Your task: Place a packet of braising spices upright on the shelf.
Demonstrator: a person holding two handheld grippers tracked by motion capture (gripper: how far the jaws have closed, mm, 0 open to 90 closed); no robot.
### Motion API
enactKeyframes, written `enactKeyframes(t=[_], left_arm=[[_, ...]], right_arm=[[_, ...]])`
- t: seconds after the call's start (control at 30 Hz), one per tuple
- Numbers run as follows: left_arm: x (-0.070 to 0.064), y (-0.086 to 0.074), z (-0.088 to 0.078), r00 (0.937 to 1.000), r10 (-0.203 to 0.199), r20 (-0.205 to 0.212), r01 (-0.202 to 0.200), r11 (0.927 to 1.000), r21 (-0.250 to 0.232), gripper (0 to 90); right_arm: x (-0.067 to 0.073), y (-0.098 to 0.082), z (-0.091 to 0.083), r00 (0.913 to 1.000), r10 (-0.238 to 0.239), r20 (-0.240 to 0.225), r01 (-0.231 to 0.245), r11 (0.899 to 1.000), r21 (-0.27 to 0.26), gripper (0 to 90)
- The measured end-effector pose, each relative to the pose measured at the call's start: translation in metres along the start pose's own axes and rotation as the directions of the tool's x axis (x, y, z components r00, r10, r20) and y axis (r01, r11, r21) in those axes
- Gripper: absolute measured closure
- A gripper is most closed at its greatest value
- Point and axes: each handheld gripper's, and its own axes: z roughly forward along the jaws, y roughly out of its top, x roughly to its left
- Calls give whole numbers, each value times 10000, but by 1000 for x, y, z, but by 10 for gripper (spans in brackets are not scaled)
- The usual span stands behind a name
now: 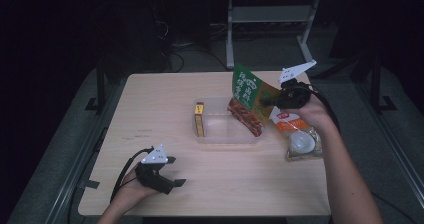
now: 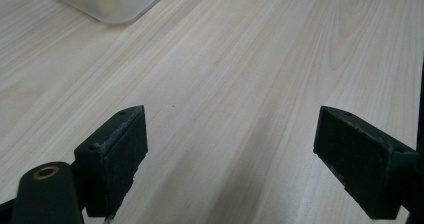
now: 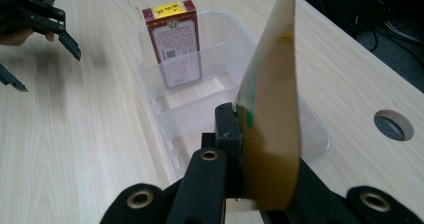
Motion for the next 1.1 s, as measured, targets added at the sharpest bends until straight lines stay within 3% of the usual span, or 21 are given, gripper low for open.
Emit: enactKeyframes(t=[0.53, 0.63, 0.8, 0.93, 1.1], left_arm=[[-3, 0, 5, 9998, 196, 61, -198, 9995, 265, 134], [-3, 0, 5, 9998, 201, 56, -202, 9995, 261, 134], [-3, 0, 5, 9998, 174, 34, -175, 9996, 237, 134], [-3, 1, 4, 9998, 220, 11, -220, 9995, 245, 134], [-3, 0, 4, 9998, 212, 7, -213, 9995, 222, 134]], right_arm=[[4, -9, 3, 9999, 69, 103, -69, 10000, -24, 878], [7, -10, 3, 9996, -34, 265, 40, 9998, -213, 827], [7, -17, 6, 9987, 326, 398, -320, 9994, -140, 679], [10, -19, 5, 9968, 573, 550, -561, 9982, -230, 487], [14, -28, 0, 9926, 920, 788, -881, 9948, -516, 408]])
